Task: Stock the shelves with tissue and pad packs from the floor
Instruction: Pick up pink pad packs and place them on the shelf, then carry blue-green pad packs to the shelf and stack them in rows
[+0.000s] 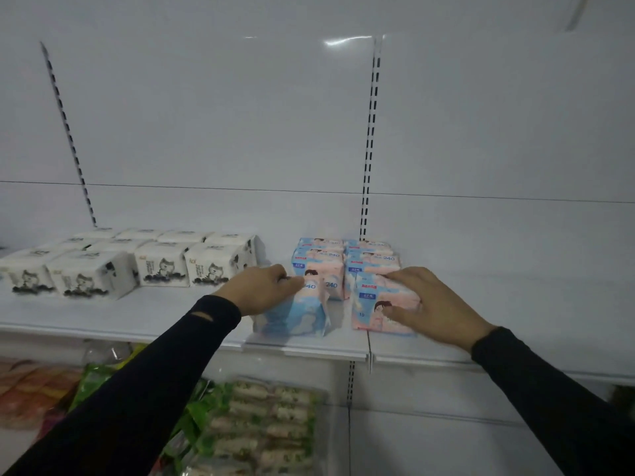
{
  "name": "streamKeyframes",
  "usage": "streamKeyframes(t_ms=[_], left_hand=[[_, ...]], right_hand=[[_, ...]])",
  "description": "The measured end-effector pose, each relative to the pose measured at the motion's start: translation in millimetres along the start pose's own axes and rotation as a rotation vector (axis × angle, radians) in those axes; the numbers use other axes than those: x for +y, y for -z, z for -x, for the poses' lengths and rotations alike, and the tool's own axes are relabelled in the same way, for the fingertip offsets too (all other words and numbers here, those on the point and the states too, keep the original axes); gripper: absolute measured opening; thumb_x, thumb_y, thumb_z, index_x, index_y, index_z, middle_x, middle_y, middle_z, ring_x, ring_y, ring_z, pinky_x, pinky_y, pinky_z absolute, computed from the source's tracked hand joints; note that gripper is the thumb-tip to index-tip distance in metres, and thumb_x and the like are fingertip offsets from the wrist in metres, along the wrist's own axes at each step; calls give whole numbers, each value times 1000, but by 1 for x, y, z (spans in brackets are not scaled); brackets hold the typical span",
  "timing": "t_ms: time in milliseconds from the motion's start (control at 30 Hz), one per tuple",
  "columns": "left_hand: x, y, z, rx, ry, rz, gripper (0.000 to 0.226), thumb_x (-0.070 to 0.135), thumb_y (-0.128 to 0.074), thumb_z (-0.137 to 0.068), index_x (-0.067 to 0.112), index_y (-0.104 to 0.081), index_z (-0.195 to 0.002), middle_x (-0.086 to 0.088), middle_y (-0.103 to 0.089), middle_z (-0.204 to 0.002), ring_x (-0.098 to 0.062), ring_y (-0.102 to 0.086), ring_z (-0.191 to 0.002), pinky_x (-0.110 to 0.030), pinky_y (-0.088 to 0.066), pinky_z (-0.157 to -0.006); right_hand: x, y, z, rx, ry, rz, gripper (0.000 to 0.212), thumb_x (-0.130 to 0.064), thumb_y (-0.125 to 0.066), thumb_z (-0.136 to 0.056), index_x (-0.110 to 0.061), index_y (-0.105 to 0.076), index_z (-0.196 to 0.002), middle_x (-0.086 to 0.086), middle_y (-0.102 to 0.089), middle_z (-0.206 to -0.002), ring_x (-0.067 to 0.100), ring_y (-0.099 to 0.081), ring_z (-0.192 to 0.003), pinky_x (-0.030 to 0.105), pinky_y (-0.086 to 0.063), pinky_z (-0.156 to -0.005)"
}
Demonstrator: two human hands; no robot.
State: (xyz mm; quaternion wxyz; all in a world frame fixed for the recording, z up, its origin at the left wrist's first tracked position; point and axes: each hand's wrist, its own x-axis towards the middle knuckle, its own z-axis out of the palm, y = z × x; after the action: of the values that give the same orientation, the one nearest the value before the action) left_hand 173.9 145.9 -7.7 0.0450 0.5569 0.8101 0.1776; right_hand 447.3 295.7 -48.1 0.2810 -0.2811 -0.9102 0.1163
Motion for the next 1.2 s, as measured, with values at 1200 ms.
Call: streamKeyframes(t_ms=[1200], left_hand=[[-6, -11, -10, 299, -367, 170, 66, 57, -57, -81, 26, -43, -138, 2, -41, -140, -18, -40, -127, -29, -35, -102]], right_hand=[[-24, -13, 25, 199, -167, -38, 74, -45, -69, -81, -31, -32, -144, -7, -21, -147, -6, -24, -128, 11, -23, -101]])
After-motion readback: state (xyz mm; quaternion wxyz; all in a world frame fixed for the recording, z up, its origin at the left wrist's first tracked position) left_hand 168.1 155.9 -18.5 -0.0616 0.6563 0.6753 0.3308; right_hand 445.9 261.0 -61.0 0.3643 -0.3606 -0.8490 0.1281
